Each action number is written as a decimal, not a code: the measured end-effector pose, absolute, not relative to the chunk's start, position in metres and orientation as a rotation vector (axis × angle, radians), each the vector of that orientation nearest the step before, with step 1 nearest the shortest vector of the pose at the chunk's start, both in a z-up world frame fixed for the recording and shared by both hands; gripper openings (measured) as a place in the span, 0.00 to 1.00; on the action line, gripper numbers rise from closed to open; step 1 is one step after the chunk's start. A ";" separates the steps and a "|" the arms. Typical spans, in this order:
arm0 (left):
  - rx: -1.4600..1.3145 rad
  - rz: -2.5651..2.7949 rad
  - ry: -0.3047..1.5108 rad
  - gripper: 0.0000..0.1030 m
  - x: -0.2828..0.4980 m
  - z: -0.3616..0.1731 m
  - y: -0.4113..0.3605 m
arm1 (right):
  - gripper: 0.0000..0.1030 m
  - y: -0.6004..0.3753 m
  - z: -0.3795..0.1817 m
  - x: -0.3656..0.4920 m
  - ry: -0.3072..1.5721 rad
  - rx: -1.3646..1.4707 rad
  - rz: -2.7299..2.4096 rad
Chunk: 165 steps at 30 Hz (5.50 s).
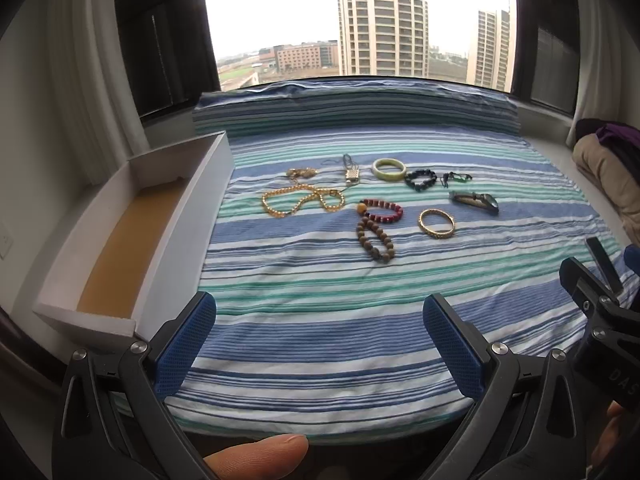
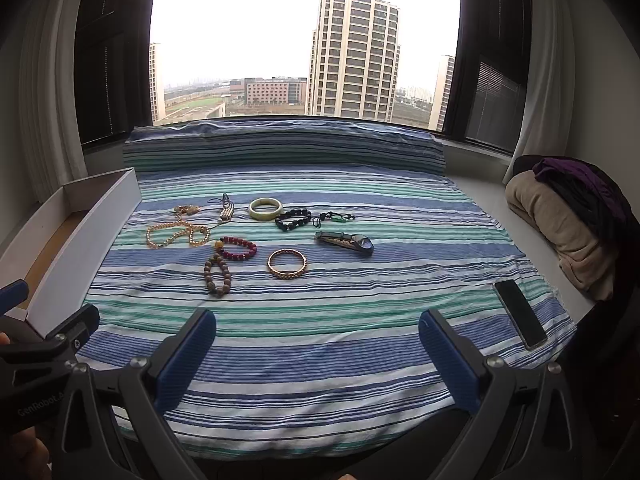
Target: Organize jewelry
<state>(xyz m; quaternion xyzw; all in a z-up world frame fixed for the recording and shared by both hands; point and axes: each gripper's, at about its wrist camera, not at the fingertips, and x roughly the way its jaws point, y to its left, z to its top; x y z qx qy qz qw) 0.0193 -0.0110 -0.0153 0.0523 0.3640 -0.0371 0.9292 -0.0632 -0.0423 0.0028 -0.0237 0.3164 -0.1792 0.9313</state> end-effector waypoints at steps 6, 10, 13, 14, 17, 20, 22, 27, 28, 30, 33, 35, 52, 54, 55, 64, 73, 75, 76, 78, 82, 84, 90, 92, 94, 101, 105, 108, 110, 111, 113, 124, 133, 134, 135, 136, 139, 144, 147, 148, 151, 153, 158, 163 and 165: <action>0.109 -0.077 0.748 1.00 0.021 -0.016 -0.013 | 1.00 -0.043 0.003 -0.063 0.648 -0.048 -0.366; 0.109 -0.076 0.750 1.00 0.021 -0.016 -0.013 | 1.00 -0.044 0.004 -0.062 0.649 -0.050 -0.368; 0.110 -0.077 0.753 1.00 0.021 -0.017 -0.014 | 1.00 -0.045 0.004 -0.062 0.650 -0.050 -0.368; 0.111 -0.077 0.754 1.00 0.021 -0.017 -0.014 | 1.00 -0.045 0.004 -0.062 0.651 -0.050 -0.369; 0.114 -0.076 0.759 1.00 0.021 -0.019 -0.016 | 1.00 -0.045 0.003 -0.060 0.653 -0.050 -0.369; 0.119 -0.077 0.765 1.00 0.024 -0.020 -0.017 | 1.00 -0.045 0.002 -0.060 0.656 -0.051 -0.369; 0.123 -0.079 0.770 1.00 0.025 -0.021 -0.018 | 1.00 -0.045 0.002 -0.059 0.657 -0.052 -0.370; 0.128 -0.100 0.788 1.00 0.029 -0.025 -0.020 | 1.00 -0.047 0.000 -0.057 0.663 -0.051 -0.371; 0.127 -0.104 0.792 1.00 0.030 -0.026 -0.020 | 1.00 -0.047 -0.001 -0.056 0.664 -0.052 -0.372; 0.123 -0.113 0.799 1.00 0.033 -0.028 -0.020 | 1.00 -0.048 -0.002 -0.055 0.669 -0.052 -0.373; 0.125 -0.119 0.804 1.00 0.036 -0.029 -0.021 | 1.00 -0.049 -0.004 -0.051 0.676 -0.053 -0.375; 0.127 -0.121 0.806 1.00 0.038 -0.030 -0.022 | 1.00 -0.050 -0.005 -0.049 0.680 -0.053 -0.377; 0.164 -0.102 0.851 1.00 0.067 -0.050 -0.036 | 1.00 -0.067 -0.019 -0.024 0.718 -0.043 -0.394; 0.165 -0.099 0.857 1.00 0.072 -0.053 -0.037 | 1.00 -0.068 -0.021 -0.021 0.720 -0.047 -0.390; 0.168 -0.097 0.861 1.00 0.074 -0.055 -0.037 | 1.00 -0.068 -0.022 -0.019 0.721 -0.053 -0.388; 0.173 -0.106 0.934 1.00 0.118 -0.072 -0.016 | 1.00 -0.090 -0.035 0.003 0.738 -0.070 -0.342; 0.144 -0.244 1.091 1.00 0.182 -0.097 -0.006 | 1.00 -0.133 -0.048 0.047 0.816 0.058 -0.182; 0.141 -0.273 1.129 1.00 0.194 -0.108 -0.024 | 1.00 -0.136 -0.057 0.063 0.869 0.041 -0.160; 0.138 -0.281 1.146 1.00 0.199 -0.113 -0.035 | 1.00 -0.137 -0.061 0.070 0.885 0.023 -0.160; 0.134 -0.303 1.158 1.00 0.210 -0.122 -0.058 | 1.00 -0.138 -0.066 0.081 0.899 -0.010 -0.171; 0.177 -0.221 1.170 0.99 0.235 -0.147 -0.091 | 1.00 -0.143 -0.069 0.091 0.905 -0.008 -0.180; 0.183 -0.178 1.208 0.95 0.248 -0.165 -0.096 | 1.00 -0.148 -0.068 0.088 0.906 -0.010 -0.183; 0.139 -0.174 1.231 0.82 0.257 -0.168 -0.097 | 1.00 -0.186 -0.061 0.079 0.881 0.042 -0.233; 0.139 -0.193 1.222 0.73 0.255 -0.164 -0.098 | 1.00 -0.205 -0.057 0.080 0.865 0.070 -0.255; 0.145 -0.204 1.213 0.54 0.253 -0.159 -0.099 | 1.00 -0.222 -0.056 0.084 0.862 0.094 -0.250; 0.086 -0.254 1.248 0.21 0.256 -0.145 -0.082 | 0.99 -0.237 -0.081 0.147 1.001 -0.025 0.015; 0.053 -0.278 1.264 0.21 0.252 -0.137 -0.066 | 0.99 -0.229 -0.105 0.194 1.106 -0.197 0.131; 0.048 -0.278 1.258 0.21 0.247 -0.129 -0.056 | 0.90 -0.225 -0.124 0.227 1.195 -0.286 0.214; 0.047 -0.284 1.253 0.20 0.241 -0.122 -0.054 | 0.82 -0.223 -0.136 0.244 1.240 -0.332 0.240; 0.054 -0.288 1.251 0.02 0.240 -0.128 -0.051 | 0.82 -0.222 -0.139 0.253 1.243 -0.364 0.238; 0.047 -0.300 1.252 0.00 0.238 -0.127 -0.048 | 0.80 -0.223 -0.144 0.269 1.277 -0.373 0.254; 0.018 -0.322 1.265 0.00 0.239 -0.139 -0.049 | 0.32 -0.208 -0.152 0.302 1.364 -0.365 0.256; 0.015 -0.368 1.277 0.52 0.235 -0.145 -0.055 | 0.21 -0.213 -0.136 0.303 1.321 -0.227 0.136; 0.036 -0.356 1.272 0.65 0.234 -0.145 -0.058 | 0.20 -0.213 -0.134 0.302 1.310 -0.206 0.137; 0.066 -0.339 1.264 0.83 0.232 -0.145 -0.062 | 0.20 -0.213 -0.127 0.299 1.305 -0.181 0.145; 0.100 -0.327 1.247 0.86 0.230 -0.144 -0.067 | 0.20 -0.213 -0.125 0.298 1.300 -0.160 0.148; 0.131 -0.319 1.260 0.86 0.231 -0.150 -0.073 | 0.20 -0.215 -0.119 0.296 1.282 -0.113 0.150; 0.174 -0.252 1.230 0.31 0.236 -0.151 -0.068 | 0.20 -0.228 -0.116 0.289 1.253 -0.055 0.148; 0.126 -0.285 1.263 0.09 0.243 -0.152 -0.060 | 0.20 -0.230 -0.118 0.285 1.236 -0.042 0.144; 0.125 -0.286 1.265 0.09 0.244 -0.153 -0.059 | 0.20 -0.234 -0.121 0.278 1.229 -0.035 0.147; 0.080 -0.301 1.267 0.08 0.244 -0.151 -0.051 | 0.20 -0.236 -0.113 0.272 1.210 -0.001 0.152; 0.042 -0.310 1.253 0.08 0.241 -0.144 -0.043 | 0.20 -0.238 -0.105 0.266 1.195 0.029 0.160; -0.041 -0.315 1.203 0.08 0.233 -0.114 -0.024 | 0.19 -0.232 -0.083 0.254 1.163 0.076 0.185; -0.107 -0.311 1.140 0.08 0.221 -0.080 -0.005 | 0.18 -0.204 -0.060 0.244 1.129 0.088 0.248; -0.138 -0.314 1.114 0.08 0.216 -0.065 0.007 | 0.18 -0.190 -0.048 0.241 1.111 0.082 0.269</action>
